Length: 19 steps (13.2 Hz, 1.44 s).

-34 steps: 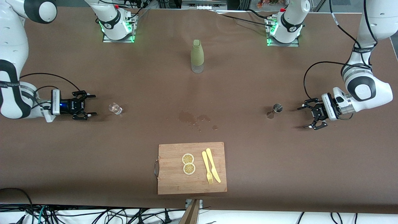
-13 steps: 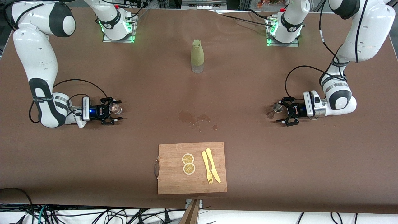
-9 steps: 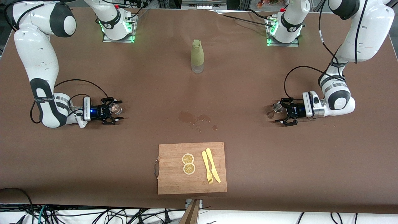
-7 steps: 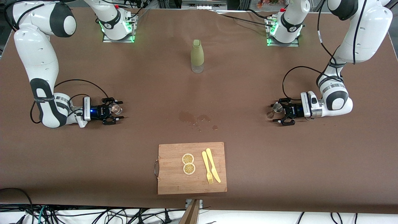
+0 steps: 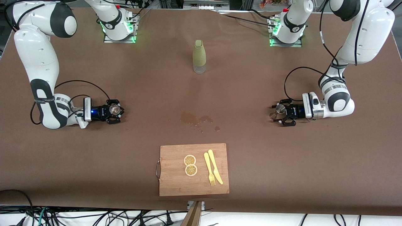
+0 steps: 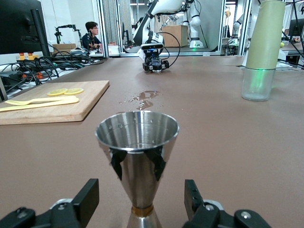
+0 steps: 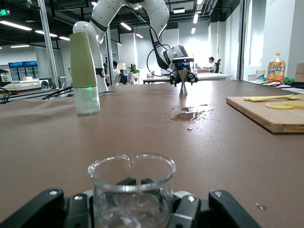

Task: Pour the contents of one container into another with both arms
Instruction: 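Lift the beaker with the right gripper while the left gripper lifts the jigger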

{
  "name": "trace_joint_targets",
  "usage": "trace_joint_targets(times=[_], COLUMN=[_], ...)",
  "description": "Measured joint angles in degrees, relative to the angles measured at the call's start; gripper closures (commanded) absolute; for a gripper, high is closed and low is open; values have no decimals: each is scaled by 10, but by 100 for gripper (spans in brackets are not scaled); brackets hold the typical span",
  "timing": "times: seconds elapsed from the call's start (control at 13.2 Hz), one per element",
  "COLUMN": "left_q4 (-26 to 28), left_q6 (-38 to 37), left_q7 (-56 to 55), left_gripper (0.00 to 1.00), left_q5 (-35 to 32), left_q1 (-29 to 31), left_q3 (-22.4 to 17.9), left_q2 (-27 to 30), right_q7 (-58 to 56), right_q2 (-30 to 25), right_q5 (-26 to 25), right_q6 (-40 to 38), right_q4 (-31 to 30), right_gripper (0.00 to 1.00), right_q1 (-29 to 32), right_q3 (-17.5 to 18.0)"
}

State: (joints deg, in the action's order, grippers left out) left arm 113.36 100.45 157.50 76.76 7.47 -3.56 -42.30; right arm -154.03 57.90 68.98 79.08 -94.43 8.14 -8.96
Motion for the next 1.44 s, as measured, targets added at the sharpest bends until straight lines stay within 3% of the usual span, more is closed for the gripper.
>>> trace_joint_targets(times=[0.23,0.53,0.68,0.98,1.13,1.21,1.44], left_q4=[0,0,0,-1,-1,-1,-4], left_q6=[0,0,0,-3,-7,-8,-12], left_q7=[1,2,2,5,6,7,14], left_gripper=[29,56,63,63,92,100,100], left_q5=[0,0,0,0,0,0,0], left_q1=[0,0,0,0,0,0,0], left_q3=[0,0,0,0,0,0,0], left_q2=[-4,-7,-7,-7,-7,-7,-7], right_q7=[18,56,71,84,96,99,110], right_q2=[0,0,0,0,-1,-1,-5], right_q5=[0,0,0,0,0,0,0], right_q6=[-11,-24,-27,-38,-44,-46,-50], right_q4=[6,19,26,34,36,37,39], right_gripper=[96,96,96,96,96,96,96], right_q1=[0,-1,-2,-2,-2,-2,-2], right_q3=[0,6,12,13,13,13,15])
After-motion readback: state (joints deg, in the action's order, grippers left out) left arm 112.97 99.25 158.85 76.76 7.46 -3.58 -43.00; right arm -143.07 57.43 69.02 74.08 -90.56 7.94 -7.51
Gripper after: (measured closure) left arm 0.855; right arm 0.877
